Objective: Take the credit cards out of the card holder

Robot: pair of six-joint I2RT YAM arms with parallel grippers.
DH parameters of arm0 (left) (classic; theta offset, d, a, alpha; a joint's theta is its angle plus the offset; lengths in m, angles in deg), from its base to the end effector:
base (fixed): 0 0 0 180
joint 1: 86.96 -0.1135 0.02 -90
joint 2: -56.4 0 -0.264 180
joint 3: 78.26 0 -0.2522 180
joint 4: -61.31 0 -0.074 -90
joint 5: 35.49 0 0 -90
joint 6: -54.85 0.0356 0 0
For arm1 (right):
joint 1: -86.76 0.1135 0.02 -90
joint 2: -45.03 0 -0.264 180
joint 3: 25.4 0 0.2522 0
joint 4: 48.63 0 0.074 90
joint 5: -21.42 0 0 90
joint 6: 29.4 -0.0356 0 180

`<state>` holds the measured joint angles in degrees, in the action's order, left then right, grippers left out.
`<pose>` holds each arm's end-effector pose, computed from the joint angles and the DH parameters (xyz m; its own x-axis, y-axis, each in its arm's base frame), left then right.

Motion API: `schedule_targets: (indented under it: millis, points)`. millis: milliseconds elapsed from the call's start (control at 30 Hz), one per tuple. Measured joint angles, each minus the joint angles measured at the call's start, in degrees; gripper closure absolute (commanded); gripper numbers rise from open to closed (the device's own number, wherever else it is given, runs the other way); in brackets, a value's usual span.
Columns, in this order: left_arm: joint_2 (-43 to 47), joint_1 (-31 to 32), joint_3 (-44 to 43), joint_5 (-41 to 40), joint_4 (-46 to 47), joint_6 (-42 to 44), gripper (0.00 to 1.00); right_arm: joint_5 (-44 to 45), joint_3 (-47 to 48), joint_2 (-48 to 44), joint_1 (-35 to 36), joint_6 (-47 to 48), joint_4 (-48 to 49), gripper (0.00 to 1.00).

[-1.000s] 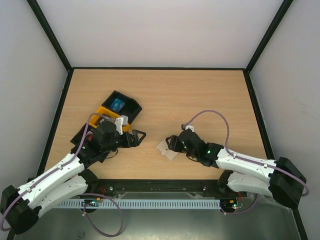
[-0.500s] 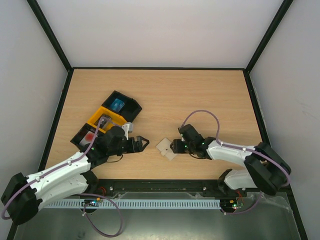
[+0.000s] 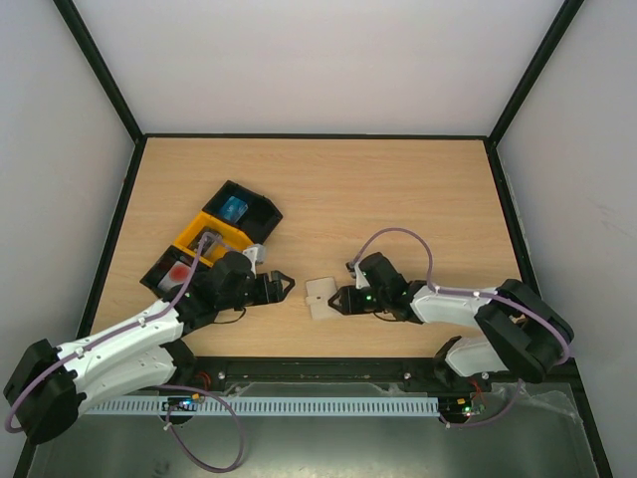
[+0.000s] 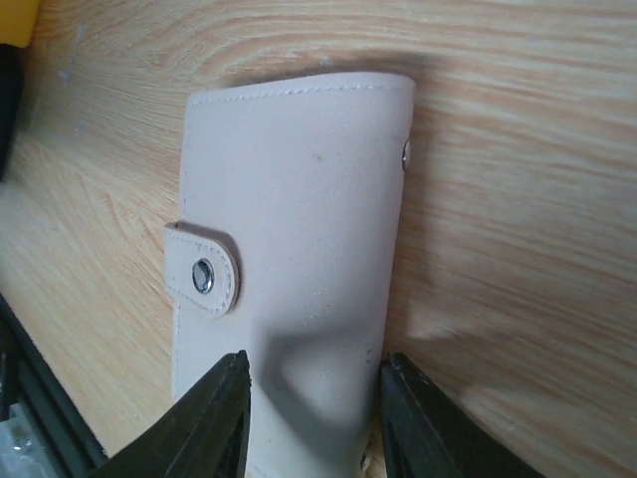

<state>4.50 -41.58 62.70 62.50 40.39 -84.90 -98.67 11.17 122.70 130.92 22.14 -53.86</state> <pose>0.1326 -0.1414 0.2044 -0.8523 -0.2124 -0.4781 0.2098 0.6984 -0.6843 0.1497 0.1703 0.1298 -0.9357 -0.1585 -0.3151 -0.3437 0.6106 0.7134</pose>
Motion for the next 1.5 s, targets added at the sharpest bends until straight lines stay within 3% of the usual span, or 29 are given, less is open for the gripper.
schedule_targets:
  millis: [167,267,467,633,1033,1267,1500]
  points:
    - [-0.63,0.07,0.00,-0.04,0.50,-0.85,0.34,-1.31,-1.36,0.90,0.00,-2.14,3.50,0.72]
    - [-1.97,0.33,0.00,0.44,1.09,-1.07,0.36,-1.68,-1.62,2.36,0.07,-3.43,6.36,0.75]
    - [-4.79,1.97,-0.02,1.22,1.73,-1.05,0.36,-1.05,-1.66,4.42,0.17,-5.55,9.38,0.97]
    - [-6.47,3.23,-0.17,1.16,1.86,-1.29,0.41,-0.28,-1.75,3.87,1.22,-7.08,10.21,0.98]
    - [-12.46,5.03,-2.73,1.81,4.92,-2.36,0.44,4.09,-0.66,-3.06,7.96,-11.89,9.40,0.98]
    - [-15.28,5.38,-3.98,1.77,5.29,-2.32,0.45,5.55,0.87,-10.43,9.40,-13.86,7.17,0.98]
    - [-16.65,5.64,-4.02,1.29,6.38,-1.84,0.51,6.05,1.03,-11.69,9.51,-14.34,5.27,0.98]
